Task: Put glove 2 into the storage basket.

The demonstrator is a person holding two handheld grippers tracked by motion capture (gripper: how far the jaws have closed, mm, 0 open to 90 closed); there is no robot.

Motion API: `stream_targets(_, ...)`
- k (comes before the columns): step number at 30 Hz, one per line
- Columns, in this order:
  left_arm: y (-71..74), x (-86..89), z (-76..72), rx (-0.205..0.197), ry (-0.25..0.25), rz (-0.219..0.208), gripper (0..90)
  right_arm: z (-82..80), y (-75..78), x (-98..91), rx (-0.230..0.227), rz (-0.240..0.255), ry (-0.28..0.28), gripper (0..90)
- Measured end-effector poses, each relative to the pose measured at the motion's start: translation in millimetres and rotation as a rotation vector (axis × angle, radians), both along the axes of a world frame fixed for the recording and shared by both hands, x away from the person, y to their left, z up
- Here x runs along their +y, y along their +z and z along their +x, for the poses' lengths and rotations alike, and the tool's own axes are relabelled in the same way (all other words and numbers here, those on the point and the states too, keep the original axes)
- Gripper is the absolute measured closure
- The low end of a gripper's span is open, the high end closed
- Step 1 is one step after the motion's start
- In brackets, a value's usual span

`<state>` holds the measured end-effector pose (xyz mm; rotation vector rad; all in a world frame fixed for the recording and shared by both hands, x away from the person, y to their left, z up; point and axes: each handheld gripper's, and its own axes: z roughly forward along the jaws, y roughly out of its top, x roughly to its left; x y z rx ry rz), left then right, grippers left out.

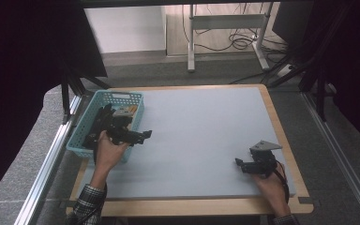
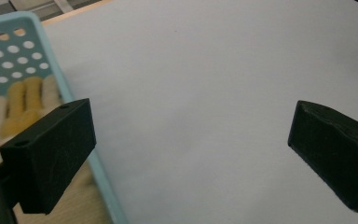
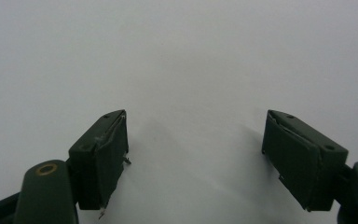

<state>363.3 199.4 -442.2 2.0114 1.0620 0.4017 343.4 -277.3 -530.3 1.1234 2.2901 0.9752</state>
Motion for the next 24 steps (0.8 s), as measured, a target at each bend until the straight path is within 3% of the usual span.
stream_targets(24, -17.6, -48.1, -0.1, -0.004, -0.096, -0.027, 1.1, 0.0, -0.1, -0.1, 0.0, 0.001, 0.0, 21.9)
